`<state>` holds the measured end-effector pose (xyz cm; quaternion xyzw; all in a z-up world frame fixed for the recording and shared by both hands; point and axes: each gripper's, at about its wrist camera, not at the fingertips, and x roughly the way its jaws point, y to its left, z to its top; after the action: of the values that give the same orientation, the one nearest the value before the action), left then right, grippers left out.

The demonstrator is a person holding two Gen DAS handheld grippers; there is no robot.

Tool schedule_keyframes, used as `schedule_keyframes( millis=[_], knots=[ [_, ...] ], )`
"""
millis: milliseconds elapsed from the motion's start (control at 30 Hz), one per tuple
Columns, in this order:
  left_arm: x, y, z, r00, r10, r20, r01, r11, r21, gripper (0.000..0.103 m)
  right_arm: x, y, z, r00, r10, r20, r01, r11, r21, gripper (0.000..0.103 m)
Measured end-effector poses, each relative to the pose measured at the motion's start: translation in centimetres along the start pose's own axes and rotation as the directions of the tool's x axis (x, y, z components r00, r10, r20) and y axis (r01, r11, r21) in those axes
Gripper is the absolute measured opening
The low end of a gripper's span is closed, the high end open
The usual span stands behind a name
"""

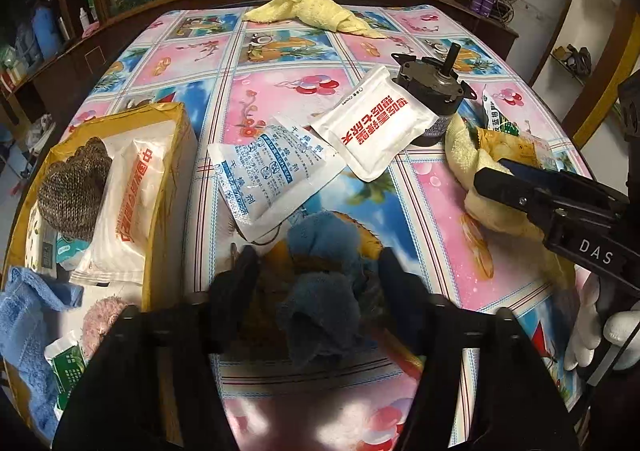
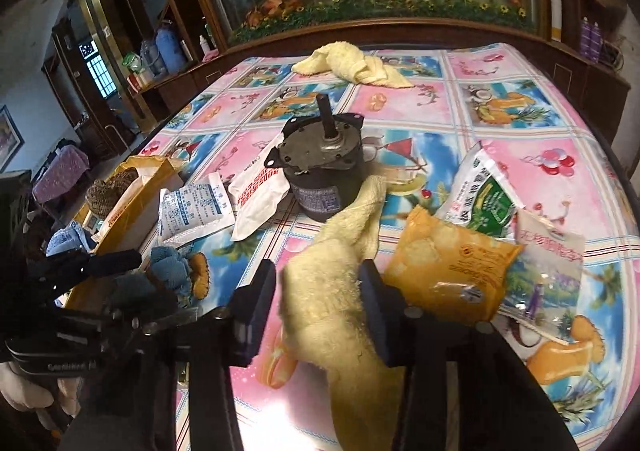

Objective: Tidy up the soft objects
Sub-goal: 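Grasp the yellow fuzzy towel with the right tool while the left tool grasps the blue towel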

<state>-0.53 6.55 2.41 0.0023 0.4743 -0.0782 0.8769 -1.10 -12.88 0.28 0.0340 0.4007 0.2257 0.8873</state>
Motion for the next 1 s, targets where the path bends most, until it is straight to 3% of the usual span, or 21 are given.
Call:
schedule_keyframes(
  millis=[33, 200, 400, 467, 500, 567, 600, 800, 1000],
  knots=[
    [0.3, 0.2, -0.1, 1.000, -0.016, -0.017, 0.016, 1.000, -0.009, 0.025, 0.3, -0.1, -0.2, 1.000, 0.010, -0.005, -0.010, 1.000, 0.003, 0.040],
    [0.3, -0.1, -0.3, 1.000, 0.003, 0.003, -0.003, 1.000, -0.012, 0.026, 0.2, -0.6, -0.3, 0.999, 0.041, 0.010, -0.041, 0.999, 0.032, 0.042],
    [1.4, 0.0, -0.1, 1.000, 0.028, -0.007, -0.028, 0.999, -0.017, 0.052, 0.3, -0.5, -0.5, 0.998, 0.056, 0.007, -0.056, 0.997, 0.048, 0.045],
    [1.5, -0.1, -0.1, 0.999, 0.035, 0.002, -0.035, 0.999, -0.008, 0.052, 0.4, -0.1, -0.6, 0.999, 0.033, 0.006, -0.033, 0.999, 0.027, 0.046],
    [1.5, -0.3, -0.1, 0.999, 0.039, 0.002, -0.039, 0.999, 0.001, 0.052, 0.6, 0.0, -0.6, 1.000, 0.029, 0.001, -0.029, 0.999, 0.021, 0.046],
    [1.3, -0.2, -0.1, 1.000, 0.011, 0.008, -0.011, 1.000, -0.005, 0.027, 0.9, 0.1, -0.7, 1.000, 0.010, -0.011, -0.010, 1.000, 0.013, 0.047],
    [1.2, 0.0, -0.1, 1.000, -0.015, 0.005, 0.015, 1.000, -0.021, 0.024, 0.9, 0.1, -0.7, 1.000, 0.015, -0.010, -0.015, 1.000, 0.015, 0.047],
    [-0.8, 0.8, -0.7, 0.994, -0.097, 0.056, 0.102, 0.991, -0.090, 0.024, 0.4, -0.1, -0.8, 1.000, 0.021, 0.013, -0.022, 1.000, 0.020, 0.041],
    [-5.4, 2.5, -1.7, 0.974, -0.157, 0.162, 0.184, 0.969, -0.164, 0.024, -0.7, 0.3, -0.9, 0.997, -0.011, 0.072, 0.011, 1.000, -0.008, 0.041]
  ],
)
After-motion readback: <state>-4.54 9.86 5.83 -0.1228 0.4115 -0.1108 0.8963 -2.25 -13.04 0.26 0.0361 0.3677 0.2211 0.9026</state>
